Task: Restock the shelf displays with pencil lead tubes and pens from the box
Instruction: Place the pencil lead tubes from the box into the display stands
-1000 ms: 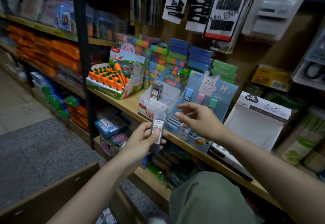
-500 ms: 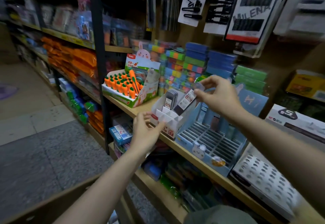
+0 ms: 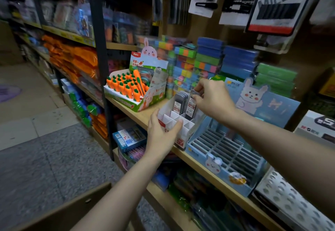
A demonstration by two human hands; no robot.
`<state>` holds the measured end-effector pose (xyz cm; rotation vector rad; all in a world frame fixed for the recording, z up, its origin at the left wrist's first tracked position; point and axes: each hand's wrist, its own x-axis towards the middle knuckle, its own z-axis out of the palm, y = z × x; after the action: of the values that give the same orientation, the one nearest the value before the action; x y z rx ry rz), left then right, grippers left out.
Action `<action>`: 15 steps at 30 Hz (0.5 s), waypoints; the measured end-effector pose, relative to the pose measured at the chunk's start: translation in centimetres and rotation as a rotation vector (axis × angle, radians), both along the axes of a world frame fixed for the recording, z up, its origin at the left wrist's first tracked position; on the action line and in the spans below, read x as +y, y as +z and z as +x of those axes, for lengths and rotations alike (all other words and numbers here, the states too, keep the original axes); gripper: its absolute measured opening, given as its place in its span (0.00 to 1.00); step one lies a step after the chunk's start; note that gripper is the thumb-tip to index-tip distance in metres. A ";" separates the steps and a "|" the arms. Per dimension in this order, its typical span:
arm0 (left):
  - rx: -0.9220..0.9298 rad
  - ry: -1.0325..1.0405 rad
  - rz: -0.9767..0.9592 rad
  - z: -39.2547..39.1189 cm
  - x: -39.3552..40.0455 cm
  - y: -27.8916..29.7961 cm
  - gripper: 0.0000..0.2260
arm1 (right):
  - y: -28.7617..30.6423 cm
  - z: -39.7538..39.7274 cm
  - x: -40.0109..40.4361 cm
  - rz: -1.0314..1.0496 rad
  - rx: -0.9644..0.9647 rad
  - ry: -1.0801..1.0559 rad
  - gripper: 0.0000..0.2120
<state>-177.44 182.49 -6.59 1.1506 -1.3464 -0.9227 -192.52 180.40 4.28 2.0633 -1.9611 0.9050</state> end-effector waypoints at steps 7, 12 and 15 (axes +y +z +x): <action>0.028 -0.035 0.013 0.4 0.1 0.0 0.37 | -0.6 0.1 0.1 -0.002 0.153 -0.053 0.08; 0.048 -0.029 0.031 0.2 0.0 0.0 0.37 | -1.6 -0.2 -0.3 -0.052 0.133 -0.086 0.05; 0.042 -0.031 0.043 0.2 0.1 0.2 0.37 | -1.8 -0.1 -0.1 -0.040 0.137 -0.115 0.05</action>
<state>-177.24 182.61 -6.34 1.1393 -1.3200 -0.9971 -192.61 180.26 2.51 1.9144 -1.9503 0.7529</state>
